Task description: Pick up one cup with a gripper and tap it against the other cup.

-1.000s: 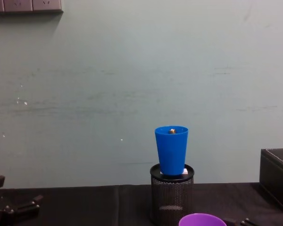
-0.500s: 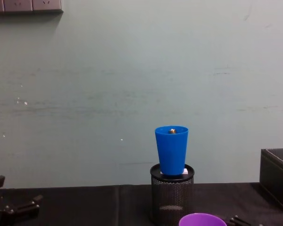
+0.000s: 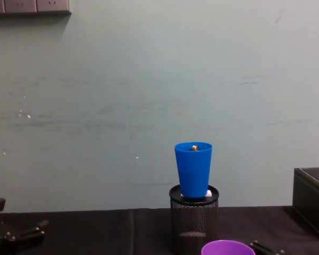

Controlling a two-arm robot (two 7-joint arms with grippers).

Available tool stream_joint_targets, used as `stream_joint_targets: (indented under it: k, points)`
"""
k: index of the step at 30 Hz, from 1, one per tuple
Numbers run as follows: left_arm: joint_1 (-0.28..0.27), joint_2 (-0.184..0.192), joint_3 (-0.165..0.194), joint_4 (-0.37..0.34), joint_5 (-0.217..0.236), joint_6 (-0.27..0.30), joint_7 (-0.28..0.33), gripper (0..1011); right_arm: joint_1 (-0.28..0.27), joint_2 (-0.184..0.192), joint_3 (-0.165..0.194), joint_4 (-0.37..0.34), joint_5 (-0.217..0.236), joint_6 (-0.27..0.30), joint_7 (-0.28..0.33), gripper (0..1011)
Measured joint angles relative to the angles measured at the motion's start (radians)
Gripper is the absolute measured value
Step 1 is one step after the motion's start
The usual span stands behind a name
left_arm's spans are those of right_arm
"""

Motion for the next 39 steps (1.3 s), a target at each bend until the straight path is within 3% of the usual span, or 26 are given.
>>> stream_joint_targets:
  k: [13,29,39]
  points:
    - [0.000,0.000,0.000,0.000,0.000,0.000,0.000,1000,-0.002,-0.022,0.015,0.026,0.007,-0.045,0.034,1002]
    - [0.000,0.000,0.000,0.000,0.000,0.000,0.000,1000,-0.002,-0.021,0.014,0.026,0.009,-0.040,0.033,1003]
    - [0.000,0.000,0.000,0.000,0.000,0.000,0.000,1000,-0.002,-0.021,0.014,0.026,0.010,-0.039,0.032,800]
